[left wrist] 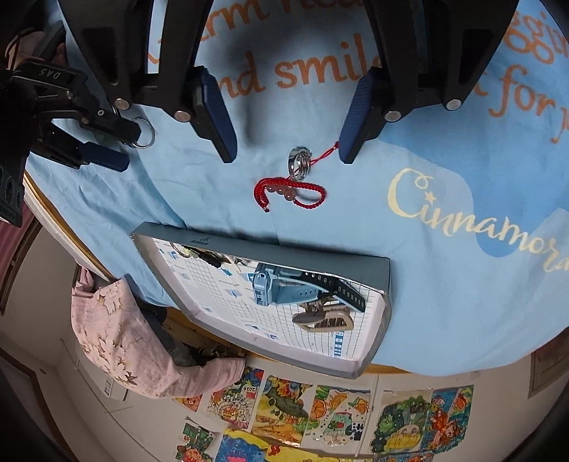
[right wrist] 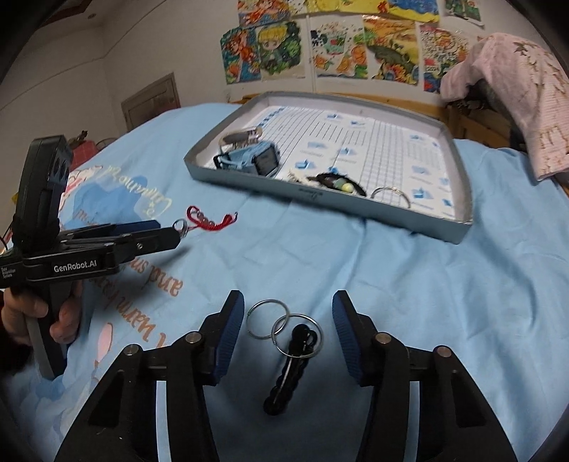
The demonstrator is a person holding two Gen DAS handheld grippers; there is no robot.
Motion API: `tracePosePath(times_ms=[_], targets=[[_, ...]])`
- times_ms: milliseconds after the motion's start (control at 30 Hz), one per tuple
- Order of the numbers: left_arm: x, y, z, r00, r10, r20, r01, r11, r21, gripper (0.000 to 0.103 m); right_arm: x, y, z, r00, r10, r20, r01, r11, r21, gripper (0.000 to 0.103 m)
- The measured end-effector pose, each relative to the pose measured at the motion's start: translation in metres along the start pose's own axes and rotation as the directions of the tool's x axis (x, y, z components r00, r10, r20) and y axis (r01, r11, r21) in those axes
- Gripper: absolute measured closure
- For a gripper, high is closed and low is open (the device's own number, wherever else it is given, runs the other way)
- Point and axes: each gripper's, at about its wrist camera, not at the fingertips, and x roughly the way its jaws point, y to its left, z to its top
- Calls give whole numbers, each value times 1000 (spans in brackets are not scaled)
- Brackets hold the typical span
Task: Organize jewelry
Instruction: 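Move the right tool to the silver key rings while the left tool reaches the small silver charm, then grasp the silver key rings with the right tool while the left tool grasps the silver charm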
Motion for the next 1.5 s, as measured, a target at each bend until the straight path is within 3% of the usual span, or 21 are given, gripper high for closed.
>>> tracePosePath(times_ms=[300,733,1167,1500], targets=[[10,-1,4,1000,7,-8,-7,1000,11,59,16,8,2,999,21,-44,-23,999,-45,71],[18,1,3,1000,-7,-27,8,1000,16,93,17,9,0,998,31,-48,-33,998,-54,96],[7,-14,-3,998,-56,-26,58,995,79,94,12,8,2,999,40,-20,-41,998,-42,99],[-5,-29,-2,990,-140,-22,142,982,123,94,-5,-3,11,995,71,73,-72,997,11,101]])
